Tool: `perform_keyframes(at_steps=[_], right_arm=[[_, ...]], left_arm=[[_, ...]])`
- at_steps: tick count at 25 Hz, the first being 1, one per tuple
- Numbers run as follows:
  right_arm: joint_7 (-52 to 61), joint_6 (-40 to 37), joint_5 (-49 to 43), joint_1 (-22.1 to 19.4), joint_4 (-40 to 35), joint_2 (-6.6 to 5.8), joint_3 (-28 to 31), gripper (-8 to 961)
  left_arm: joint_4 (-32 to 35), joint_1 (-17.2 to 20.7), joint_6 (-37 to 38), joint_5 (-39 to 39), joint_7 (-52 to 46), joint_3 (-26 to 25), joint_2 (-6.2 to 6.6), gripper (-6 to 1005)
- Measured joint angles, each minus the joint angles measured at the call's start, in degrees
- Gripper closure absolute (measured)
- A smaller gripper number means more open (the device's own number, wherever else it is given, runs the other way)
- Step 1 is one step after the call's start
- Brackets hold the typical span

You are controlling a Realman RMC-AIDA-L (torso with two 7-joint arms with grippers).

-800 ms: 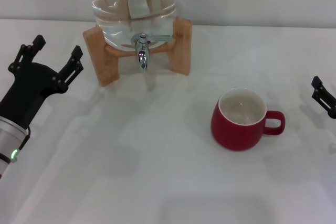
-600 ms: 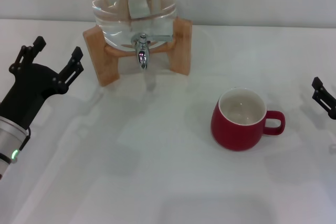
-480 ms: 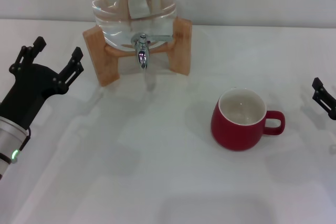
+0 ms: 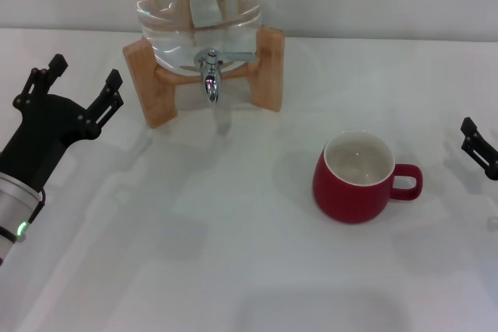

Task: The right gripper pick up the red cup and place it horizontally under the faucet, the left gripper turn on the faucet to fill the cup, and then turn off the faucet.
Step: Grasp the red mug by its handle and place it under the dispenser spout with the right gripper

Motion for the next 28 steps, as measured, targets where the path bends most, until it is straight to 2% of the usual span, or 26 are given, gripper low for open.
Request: perform_keyframes(at_steps=[11, 28], right_arm=[[0.36, -0.87, -0.6, -2.28, 0.86, -0.08, -0.61, 96], [2.2, -4.52, -0.7, -4.47, 1.07, -0.09, -10.66, 97]], left_arm=[[0.0, -0.18, 0.67, 0.0, 0.0, 0.0, 0.08, 124], [0.0, -0.62, 1.49, 0.0, 0.0, 0.01, 0.09, 124]])
